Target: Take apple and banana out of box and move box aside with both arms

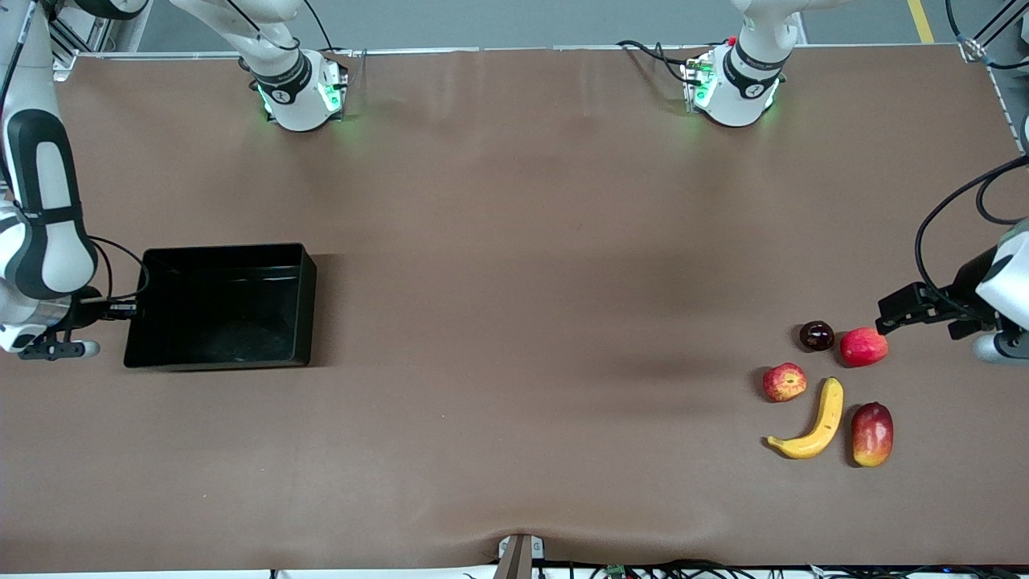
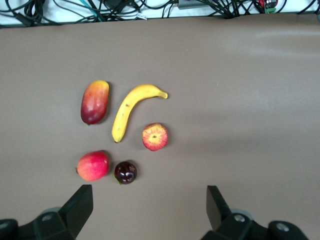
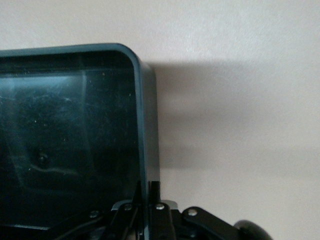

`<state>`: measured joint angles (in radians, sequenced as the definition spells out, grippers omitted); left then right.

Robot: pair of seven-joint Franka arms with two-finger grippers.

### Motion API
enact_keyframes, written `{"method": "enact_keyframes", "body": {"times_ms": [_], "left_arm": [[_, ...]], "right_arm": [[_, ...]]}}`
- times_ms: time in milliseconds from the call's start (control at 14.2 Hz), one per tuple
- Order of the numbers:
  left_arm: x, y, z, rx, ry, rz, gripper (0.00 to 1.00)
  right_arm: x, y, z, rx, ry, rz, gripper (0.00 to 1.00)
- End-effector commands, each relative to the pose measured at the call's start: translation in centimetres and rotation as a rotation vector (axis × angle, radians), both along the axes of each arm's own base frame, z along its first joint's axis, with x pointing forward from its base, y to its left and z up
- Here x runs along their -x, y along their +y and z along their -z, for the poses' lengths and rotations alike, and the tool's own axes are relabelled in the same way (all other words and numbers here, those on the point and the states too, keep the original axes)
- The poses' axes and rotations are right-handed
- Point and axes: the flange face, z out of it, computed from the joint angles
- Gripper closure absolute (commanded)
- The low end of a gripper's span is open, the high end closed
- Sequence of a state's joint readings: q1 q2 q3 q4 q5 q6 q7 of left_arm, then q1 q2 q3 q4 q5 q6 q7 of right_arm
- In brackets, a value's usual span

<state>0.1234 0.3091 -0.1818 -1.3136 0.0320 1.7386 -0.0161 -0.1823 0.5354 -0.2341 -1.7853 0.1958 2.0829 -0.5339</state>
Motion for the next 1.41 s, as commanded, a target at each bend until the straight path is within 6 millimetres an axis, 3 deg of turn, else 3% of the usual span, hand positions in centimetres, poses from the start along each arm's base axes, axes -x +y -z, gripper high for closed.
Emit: {"method": "enact_keyframes", "body": {"times_ms": [0, 141, 424, 565, 777, 918, 1059, 1130, 1342], "left_arm": [[1.7, -0.3, -1.5, 0.006, 0.021, -0.043, 0.0], [2.5, -0.2, -2.5, -0.007, 0.031, -0.035, 0.0], [4.8, 0.0, -6.1, -0.021, 0.01, -0.035, 0.0], [5.5, -0.7, -6.3, -0.019, 0.039, -0.024, 0.0], [6.9, -0.9, -8.0, -0.025, 0.036, -0.025, 0.0], [8.2, -1.6, -9.1, -0.028, 0.039, -0.03, 0.0], [9.2, -3.7, -8.9, -0.038, 0.057, -0.005, 0.0], [10.1, -3.9, -9.2, -0.042, 0.056, -0.02, 0.0], [12.2, -4.7, -9.2, -0.053, 0.047, -0.02, 0.0]], "right_arm": [[0.2, 0.0, -0.5, -0.016, -0.008, -0.003, 0.0], [-0.5, 0.1, -1.9, -0.019, -0.012, -0.016, 0.0], [-3.7, 0.0, -7.0, 0.0, -0.077, -0.04, 0.0], [-6.0, 0.3, -11.0, 0.032, -0.152, -0.059, 0.0], [-7.1, -1.1, -15.7, 0.044, -0.214, -0.05, 0.0], [-8.7, 1.2, -18.3, 0.058, -0.269, -0.09, 0.0], [-10.8, 5.0, -22.5, 0.089, -0.34, -0.156, 0.0], [-11.2, 6.8, -23.1, 0.085, -0.343, -0.182, 0.0], [-10.0, 11.8, -27.6, 0.052, -0.325, -0.244, 0.0]]}}
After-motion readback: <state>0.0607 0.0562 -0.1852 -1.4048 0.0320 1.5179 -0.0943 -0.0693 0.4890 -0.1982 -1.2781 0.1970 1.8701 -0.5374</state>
